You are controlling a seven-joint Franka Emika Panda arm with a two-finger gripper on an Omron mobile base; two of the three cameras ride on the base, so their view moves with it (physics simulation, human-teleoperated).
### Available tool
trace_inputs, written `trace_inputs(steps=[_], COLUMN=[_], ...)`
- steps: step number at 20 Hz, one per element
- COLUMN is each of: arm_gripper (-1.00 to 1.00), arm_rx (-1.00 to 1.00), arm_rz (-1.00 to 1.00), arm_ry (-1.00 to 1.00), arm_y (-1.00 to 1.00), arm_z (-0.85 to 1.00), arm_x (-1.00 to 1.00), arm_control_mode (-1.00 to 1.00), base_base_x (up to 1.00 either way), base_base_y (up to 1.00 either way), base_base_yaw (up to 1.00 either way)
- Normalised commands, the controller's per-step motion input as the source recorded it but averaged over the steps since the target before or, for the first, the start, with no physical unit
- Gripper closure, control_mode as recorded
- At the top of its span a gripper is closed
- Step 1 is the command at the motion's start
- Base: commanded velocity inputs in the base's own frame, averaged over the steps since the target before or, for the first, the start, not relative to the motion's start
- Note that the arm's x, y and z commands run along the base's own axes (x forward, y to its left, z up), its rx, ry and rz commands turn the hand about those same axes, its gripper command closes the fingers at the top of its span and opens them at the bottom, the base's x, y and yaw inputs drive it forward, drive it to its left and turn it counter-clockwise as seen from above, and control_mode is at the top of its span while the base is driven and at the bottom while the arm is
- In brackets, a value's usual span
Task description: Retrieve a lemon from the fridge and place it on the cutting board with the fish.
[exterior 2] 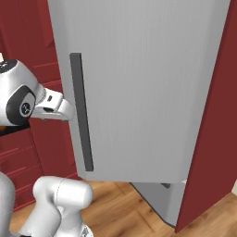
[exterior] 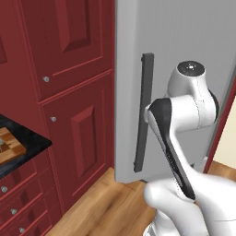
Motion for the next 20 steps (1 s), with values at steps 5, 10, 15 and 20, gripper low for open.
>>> trace_inputs(steps=[5,10,15,20], arm_gripper=[-1.00,-1.00,-1.00,-1.00], arm_rx=[0.00,0.02,0.00,0.00], arm_rz=[0.00,0.00,0.00,-0.01], arm_ry=[0.01,0.00,0.00,-0.01], arm_y=[-0.22,-0.16,0.00,0.00], arm_z=[-0.65,-0.41,0.00,0.00], arm_x=[-0.18,-0.57,-0.24,-0.36], arm_control_mode=[-1.00,-1.00,-1.00,1.00], base_base_x=[0.00,0.00,0.00,-0.15], base_base_y=[0.00,0.00,0.00,0.00], base_base_yaw=[0.00,0.00,0.00,-0.02])
